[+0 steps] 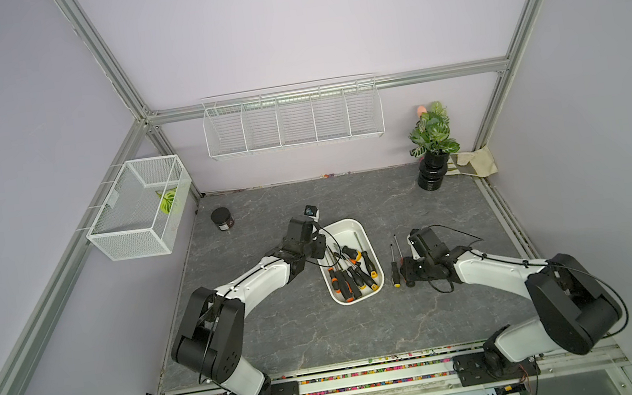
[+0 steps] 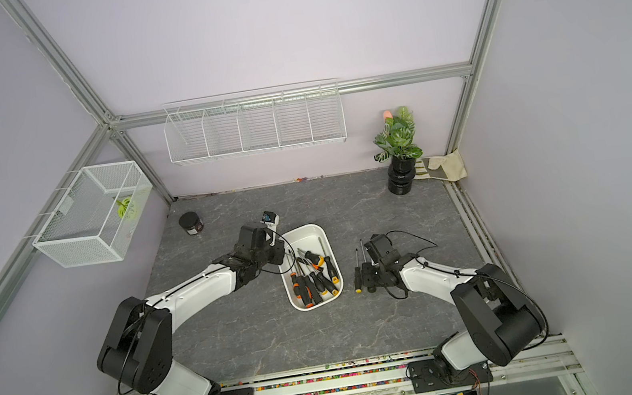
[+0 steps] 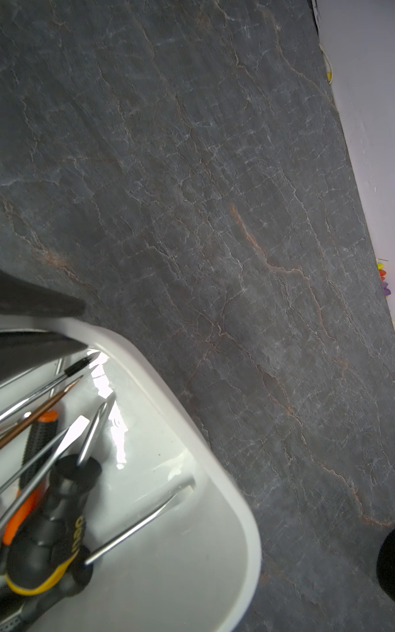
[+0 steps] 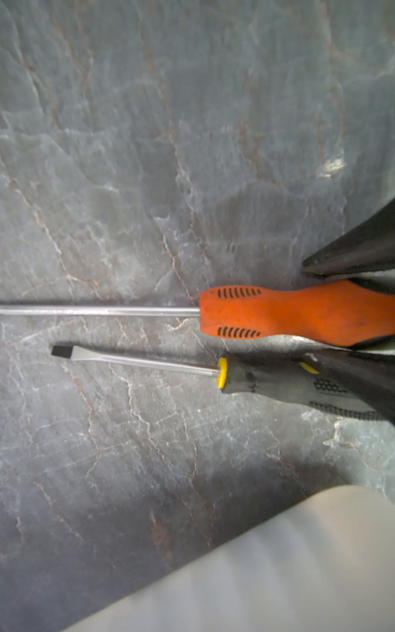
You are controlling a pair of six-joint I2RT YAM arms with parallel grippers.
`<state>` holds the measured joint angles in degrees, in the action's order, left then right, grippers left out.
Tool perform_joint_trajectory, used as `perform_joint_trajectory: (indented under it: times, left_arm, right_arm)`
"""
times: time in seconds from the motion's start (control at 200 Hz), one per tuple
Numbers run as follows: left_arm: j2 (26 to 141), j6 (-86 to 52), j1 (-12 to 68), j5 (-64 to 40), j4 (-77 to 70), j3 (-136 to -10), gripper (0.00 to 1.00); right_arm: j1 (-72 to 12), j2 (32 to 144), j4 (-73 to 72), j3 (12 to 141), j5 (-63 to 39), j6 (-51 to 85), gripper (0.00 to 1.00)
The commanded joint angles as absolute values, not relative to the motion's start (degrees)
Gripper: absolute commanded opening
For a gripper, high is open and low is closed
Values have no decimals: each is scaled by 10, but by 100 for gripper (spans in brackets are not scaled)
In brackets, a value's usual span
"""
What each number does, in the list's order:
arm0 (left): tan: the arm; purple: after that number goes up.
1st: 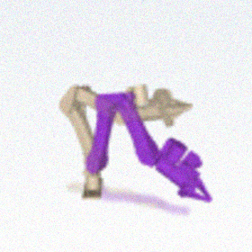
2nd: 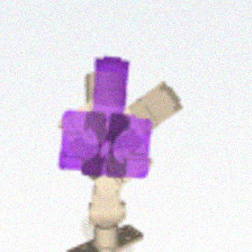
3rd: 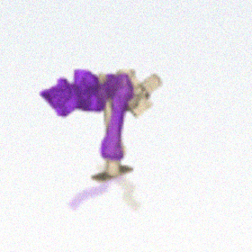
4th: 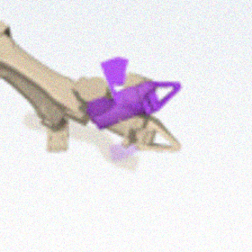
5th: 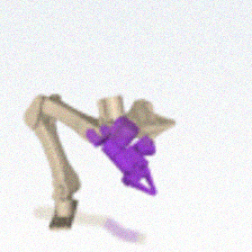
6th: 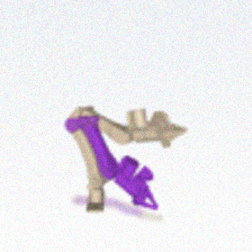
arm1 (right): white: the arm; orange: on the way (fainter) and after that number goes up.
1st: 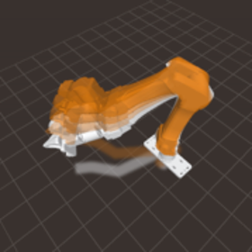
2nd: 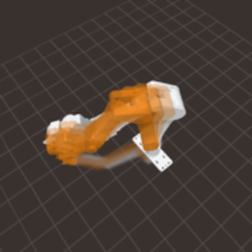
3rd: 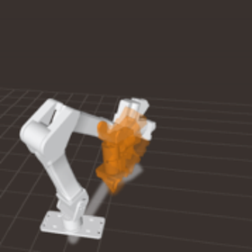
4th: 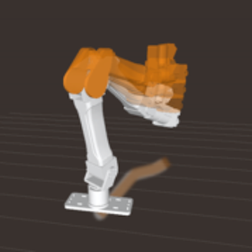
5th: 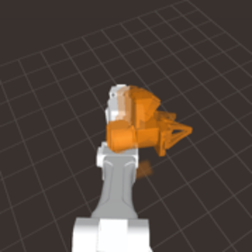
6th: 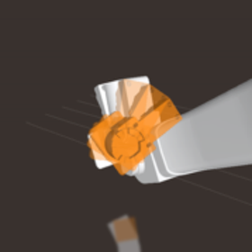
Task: Take out the screwdriver from the storage box
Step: Place the screwdriver at the center of the board.
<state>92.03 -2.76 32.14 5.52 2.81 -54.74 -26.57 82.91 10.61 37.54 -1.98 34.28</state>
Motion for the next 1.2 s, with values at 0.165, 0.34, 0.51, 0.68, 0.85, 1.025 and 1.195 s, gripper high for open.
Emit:
perform_joint_trajectory:
  times: [0.165, 0.34, 0.51, 0.68, 0.85, 1.025, 1.195]
  left_arm:
    - [918, -25, 321, 58, 7, -535, 0]
    - [916, -27, 322, 58, 8, -533, 0]
    - [917, -29, 321, 57, 9, -535, 0]
    - [914, -31, 321, 56, 10, -534, 0]
    - [906, -33, 321, 54, 10, -533, 0]
    - [900, -35, 321, 50, 12, -534, 0]
    - [896, -36, 321, 47, 14, -532, 0]
  right_arm:
    - [-262, 794, 127, 369, -14, 346, 46]
    - [-262, 766, 152, 386, -20, 334, 47]
    - [-266, 723, 190, 418, -36, 295, 48]
    - [-297, 709, 200, 452, -65, 245, 49]
    - [-365, 731, 191, 485, -55, 197, 48]
    - [-424, 783, 175, 537, -55, 155, 48]
    - [-441, 865, 202, 613, -54, 118, 48]
